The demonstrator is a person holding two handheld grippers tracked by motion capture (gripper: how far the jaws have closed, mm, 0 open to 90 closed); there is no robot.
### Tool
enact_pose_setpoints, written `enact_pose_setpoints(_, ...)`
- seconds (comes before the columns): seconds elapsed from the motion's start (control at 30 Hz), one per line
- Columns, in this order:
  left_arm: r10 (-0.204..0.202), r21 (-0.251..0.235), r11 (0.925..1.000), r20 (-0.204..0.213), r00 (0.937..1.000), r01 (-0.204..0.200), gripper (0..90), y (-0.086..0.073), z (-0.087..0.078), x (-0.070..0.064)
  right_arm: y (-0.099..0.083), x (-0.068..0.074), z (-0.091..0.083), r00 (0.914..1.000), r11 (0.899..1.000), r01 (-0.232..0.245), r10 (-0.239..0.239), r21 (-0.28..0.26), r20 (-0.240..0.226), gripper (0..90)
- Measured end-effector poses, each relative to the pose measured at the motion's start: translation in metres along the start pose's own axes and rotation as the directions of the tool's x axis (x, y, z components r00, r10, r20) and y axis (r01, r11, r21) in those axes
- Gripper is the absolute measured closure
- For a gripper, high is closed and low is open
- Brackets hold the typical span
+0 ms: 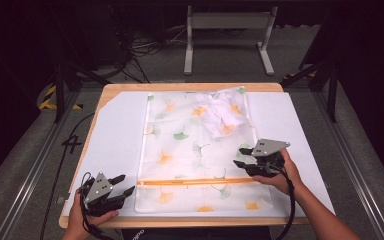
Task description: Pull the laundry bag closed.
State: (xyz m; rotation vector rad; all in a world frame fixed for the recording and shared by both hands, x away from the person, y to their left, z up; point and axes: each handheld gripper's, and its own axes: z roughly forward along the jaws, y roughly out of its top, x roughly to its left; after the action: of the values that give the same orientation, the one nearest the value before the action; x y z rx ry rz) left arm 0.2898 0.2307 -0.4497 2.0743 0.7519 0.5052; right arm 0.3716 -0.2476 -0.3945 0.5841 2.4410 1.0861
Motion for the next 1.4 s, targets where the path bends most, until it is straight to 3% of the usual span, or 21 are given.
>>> enact_pose_setpoints(0.13,0.043,0.042,0.9982,0.032,0.9986,-0.044,71.6,-0.002,0.002,-0.007,0.015,0.012,0.015,0.9989,0.999,0.028,-0.027,0.020,-0.038,55.3)
enact_pose_setpoints(0.27,0.060,0.063,0.9960,0.057,0.9965,-0.064,82.3,-0.001,0.008,-0.012,0.036,0.030,0.038,0.9938,0.998,0.055,-0.052,0.028,-0.098,62.1)
enact_pose_setpoints(0.43,0.086,0.080,0.9924,0.093,0.9919,-0.094,89.7,0.001,0.012,-0.017,0.062,0.055,0.066,0.9788,0.995,0.094,-0.087,0.032,-0.186,67.1)
enact_pose_setpoints(0.67,0.104,0.097,0.9886,0.110,0.9885,-0.115,90.0,0.000,0.017,-0.021,0.096,0.089,0.098,0.9525,0.989,0.146,-0.131,0.034,-0.275,71.0)
enact_pose_setpoints(0.83,0.101,0.096,0.9890,0.120,0.9876,-0.113,90.0,0.000,0.018,-0.020,0.112,0.105,0.115,0.9432,0.985,0.169,-0.151,0.039,-0.296,71.1)
enact_pose_setpoints(0.9,0.103,0.095,0.9888,0.129,0.9862,-0.116,90.0,0.000,0.018,-0.020,0.120,0.117,0.128,0.9345,0.981,0.184,-0.157,0.056,-0.320,71.0)
enact_pose_setpoints(1.07,0.121,0.093,0.9863,0.151,0.9810,-0.136,90.0,0.000,0.019,-0.023,0.132,0.135,0.155,0.9271,0.980,0.176,-0.132,0.096,-0.351,69.6)
enact_pose_setpoints(1.27,0.115,0.092,0.9872,0.159,0.9805,-0.130,90.0,0.000,0.019,-0.022,0.143,0.149,0.175,0.9265,0.980,0.153,-0.096,0.129,-0.364,65.4)
enact_pose_setpoints(1.4,0.117,0.091,0.9869,0.161,0.9800,-0.133,90.0,0.000,0.019,-0.021,0.145,0.157,0.184,0.9297,0.978,0.158,-0.101,0.136,-0.354,63.7)
